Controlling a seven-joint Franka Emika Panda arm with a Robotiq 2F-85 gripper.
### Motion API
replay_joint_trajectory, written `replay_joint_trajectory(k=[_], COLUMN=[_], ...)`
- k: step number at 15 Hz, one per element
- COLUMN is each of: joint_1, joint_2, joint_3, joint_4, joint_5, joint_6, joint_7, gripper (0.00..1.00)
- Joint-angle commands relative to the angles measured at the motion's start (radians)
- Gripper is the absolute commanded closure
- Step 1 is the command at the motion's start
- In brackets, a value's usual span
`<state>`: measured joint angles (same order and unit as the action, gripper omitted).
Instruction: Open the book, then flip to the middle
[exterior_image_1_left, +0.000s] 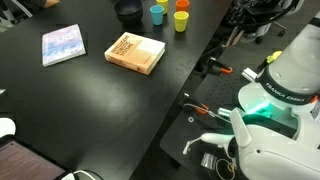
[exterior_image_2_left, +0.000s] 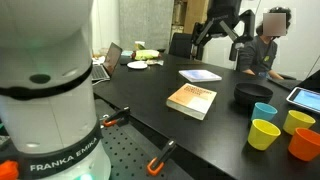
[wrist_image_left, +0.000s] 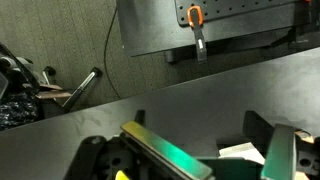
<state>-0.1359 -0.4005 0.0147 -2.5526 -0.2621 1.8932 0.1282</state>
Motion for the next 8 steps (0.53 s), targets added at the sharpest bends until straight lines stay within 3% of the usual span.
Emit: replay_joint_trajectory(k=[1,5,8], joint_1=[0.016,0.016,-0.013], joint_2=[0.000,0.000,0.071], joint_3=[-0.014,-0.014,-0.076], joint_4=[0.004,0.006,0.034], joint_5=[-0.005,-0.005,0.024], joint_6=[-0.004,-0.004,0.173], joint_7=[0.005,0.005,0.006], gripper=[0.00,0.00,0.00])
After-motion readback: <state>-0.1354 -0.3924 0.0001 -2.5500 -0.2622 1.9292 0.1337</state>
